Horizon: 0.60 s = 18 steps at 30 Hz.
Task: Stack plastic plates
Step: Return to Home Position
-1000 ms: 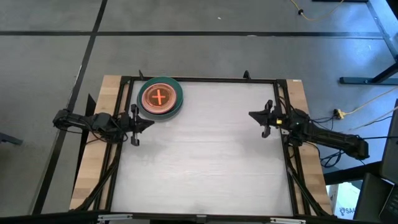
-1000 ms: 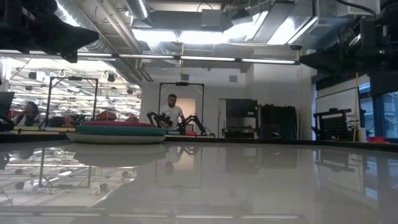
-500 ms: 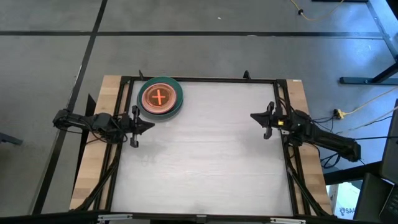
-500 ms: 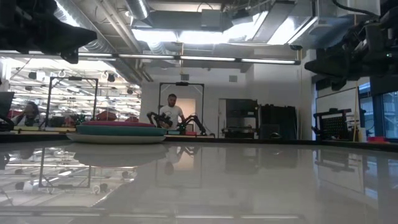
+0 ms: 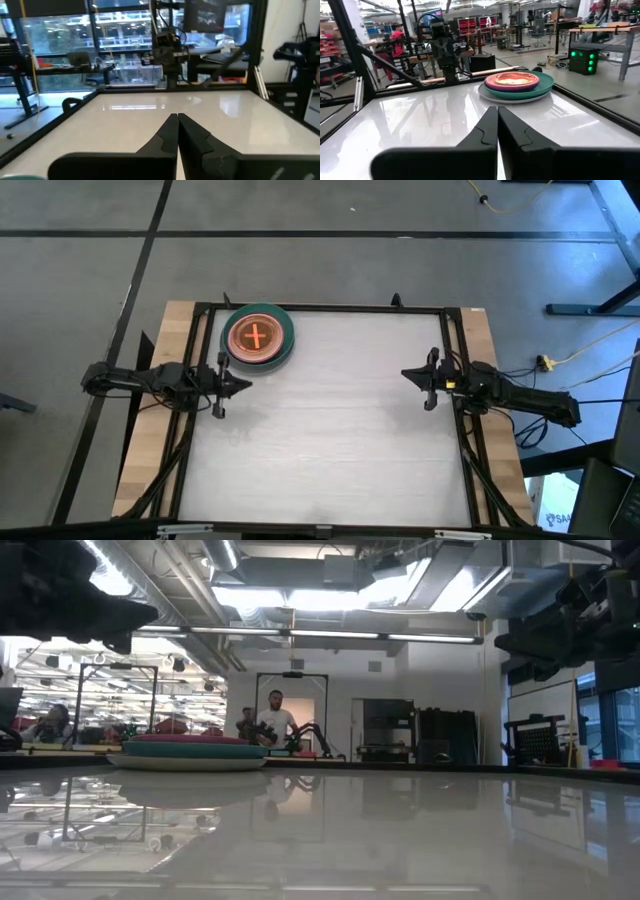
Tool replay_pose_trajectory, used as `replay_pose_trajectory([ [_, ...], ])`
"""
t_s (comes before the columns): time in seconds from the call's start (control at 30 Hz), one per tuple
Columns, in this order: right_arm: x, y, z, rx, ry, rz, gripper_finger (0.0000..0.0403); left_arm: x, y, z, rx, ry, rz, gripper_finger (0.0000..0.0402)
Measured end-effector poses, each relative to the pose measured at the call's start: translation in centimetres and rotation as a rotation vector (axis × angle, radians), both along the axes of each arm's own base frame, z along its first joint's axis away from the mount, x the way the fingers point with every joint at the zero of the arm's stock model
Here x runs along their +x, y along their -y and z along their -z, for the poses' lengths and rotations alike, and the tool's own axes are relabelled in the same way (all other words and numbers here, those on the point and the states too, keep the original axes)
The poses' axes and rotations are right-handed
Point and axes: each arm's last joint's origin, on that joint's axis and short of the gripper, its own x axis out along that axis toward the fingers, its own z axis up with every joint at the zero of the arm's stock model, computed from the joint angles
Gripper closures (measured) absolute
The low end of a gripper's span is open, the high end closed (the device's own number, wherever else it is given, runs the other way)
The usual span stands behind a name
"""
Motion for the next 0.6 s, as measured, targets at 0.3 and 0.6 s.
replay_pose_trajectory([
  [0.3,0.0,0.0,0.0,0.001,-0.003,0.003,0.0402,0.0,-0.8,0.2,-0.027,-0.019,-0.009,0.0401],
  [0.6,0.0,0.0,0.0,0.001,-0.003,0.003,0.0402,0.0,-1.2,0.1,-0.059,-0.005,-0.093,0.0401],
])
